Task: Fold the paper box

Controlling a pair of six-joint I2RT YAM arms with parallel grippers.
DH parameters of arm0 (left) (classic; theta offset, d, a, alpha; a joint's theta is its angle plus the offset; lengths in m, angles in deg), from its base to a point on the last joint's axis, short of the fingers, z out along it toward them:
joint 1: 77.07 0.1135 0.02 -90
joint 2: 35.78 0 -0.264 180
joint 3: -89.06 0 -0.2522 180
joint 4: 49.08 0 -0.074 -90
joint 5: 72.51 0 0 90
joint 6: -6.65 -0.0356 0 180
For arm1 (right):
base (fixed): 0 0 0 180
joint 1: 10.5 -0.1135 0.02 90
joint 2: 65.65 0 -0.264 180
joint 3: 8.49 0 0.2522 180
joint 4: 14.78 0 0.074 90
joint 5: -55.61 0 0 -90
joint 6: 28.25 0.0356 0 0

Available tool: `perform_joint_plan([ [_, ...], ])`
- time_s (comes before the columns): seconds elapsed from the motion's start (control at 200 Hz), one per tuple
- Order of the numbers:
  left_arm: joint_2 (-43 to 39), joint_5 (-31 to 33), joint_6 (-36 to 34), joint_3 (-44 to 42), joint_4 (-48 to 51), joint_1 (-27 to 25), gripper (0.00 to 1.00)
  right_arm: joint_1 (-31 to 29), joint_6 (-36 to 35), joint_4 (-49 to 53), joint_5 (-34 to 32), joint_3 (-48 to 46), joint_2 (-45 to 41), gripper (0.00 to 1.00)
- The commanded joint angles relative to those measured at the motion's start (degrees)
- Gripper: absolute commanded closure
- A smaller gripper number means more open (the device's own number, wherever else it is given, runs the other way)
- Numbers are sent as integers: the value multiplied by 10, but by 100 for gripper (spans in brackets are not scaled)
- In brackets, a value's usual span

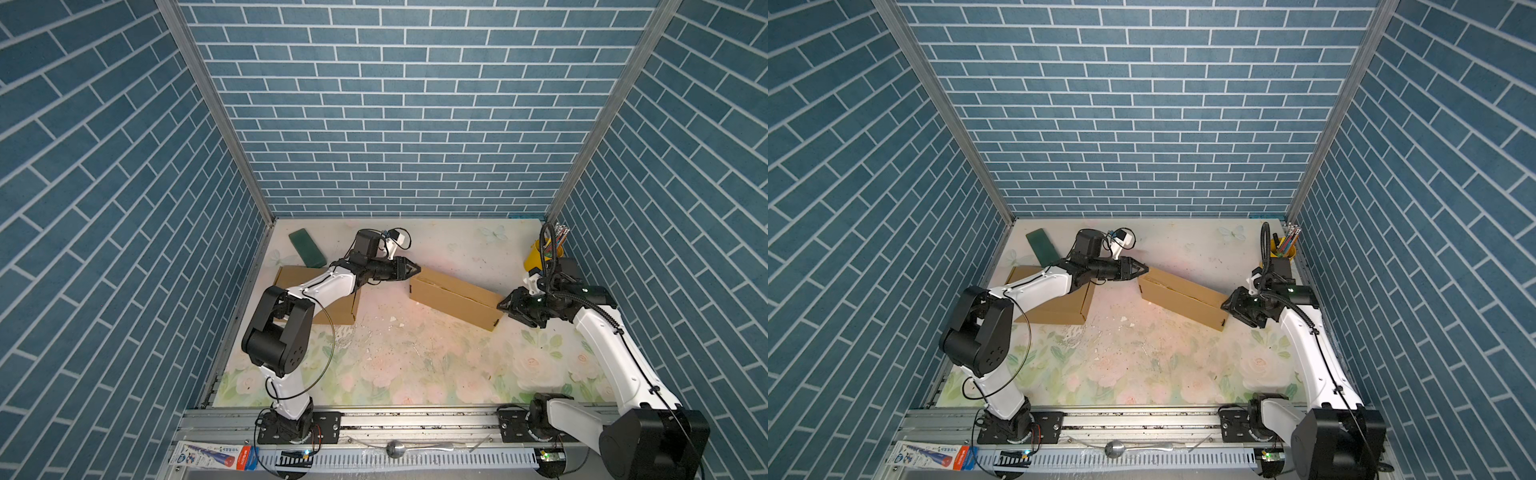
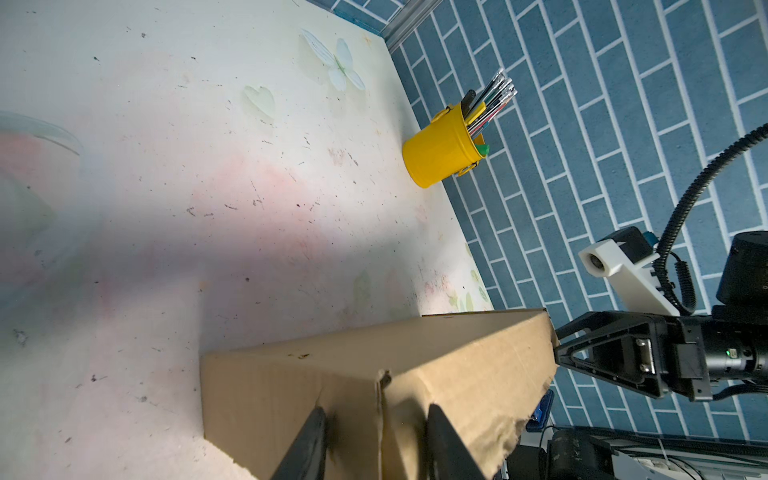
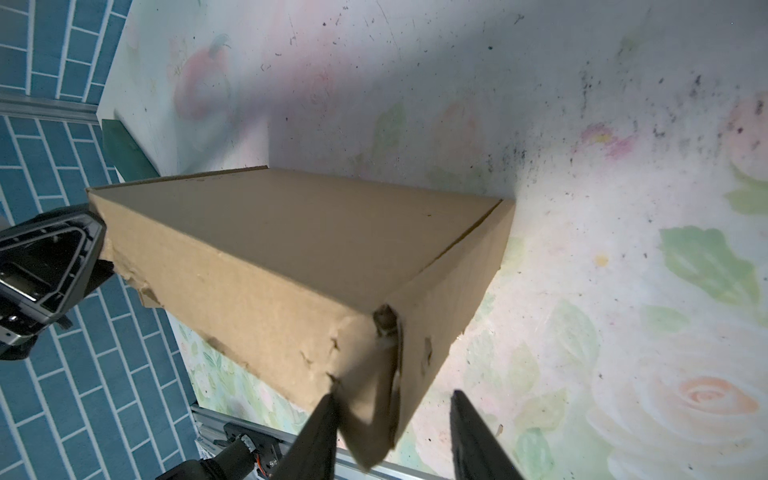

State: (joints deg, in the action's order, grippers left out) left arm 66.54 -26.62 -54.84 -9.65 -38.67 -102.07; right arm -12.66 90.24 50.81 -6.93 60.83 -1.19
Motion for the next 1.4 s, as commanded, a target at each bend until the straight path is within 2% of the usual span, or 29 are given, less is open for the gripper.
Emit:
perform_joint_plan([
  [0.0, 24, 66, -20, -36, 91, 5, 61, 7, -19, 24, -42, -2, 4, 64],
  [0.14, 18, 70, -19, -50, 84, 4, 62, 7, -31, 18, -47, -17, 8, 76],
  [0.415, -16, 75, -16, -74, 76, -4, 62, 5, -46, 18, -39, -15, 10, 77],
  [0.555, -58, 84, -7, -114, 75, -11, 61, 3, -52, 52, -34, -7, -2, 69],
  [0.685, -116, 101, -6, -141, 103, -17, 54, 0, -42, 69, 0, -1, -27, 49],
  [0.765, -164, 130, -20, -154, 135, -16, 49, -1, -42, 78, 12, 15, -26, 41],
  [0.82, -179, 138, -32, -144, 177, -14, 47, -1, -47, 85, -5, 23, -31, 37],
  [0.905, -201, 145, -51, -132, 224, -13, 46, -1, -48, 78, -33, 8, -32, 32],
  [1.055, -229, 158, -57, -145, 245, -6, 44, 0, -26, 48, -24, -14, -18, 27],
  [1.145, -220, 164, -56, -150, 210, -6, 41, -8, 11, 15, -10, -39, -18, 25],
  [1.265, -143, 161, -58, -105, 168, -12, 40, -68, 96, -67, -20, -101, -17, 25],
  [1.395, -80, 152, -56, -85, 140, -31, 40, -109, 146, -124, -45, -152, -13, 26],
])
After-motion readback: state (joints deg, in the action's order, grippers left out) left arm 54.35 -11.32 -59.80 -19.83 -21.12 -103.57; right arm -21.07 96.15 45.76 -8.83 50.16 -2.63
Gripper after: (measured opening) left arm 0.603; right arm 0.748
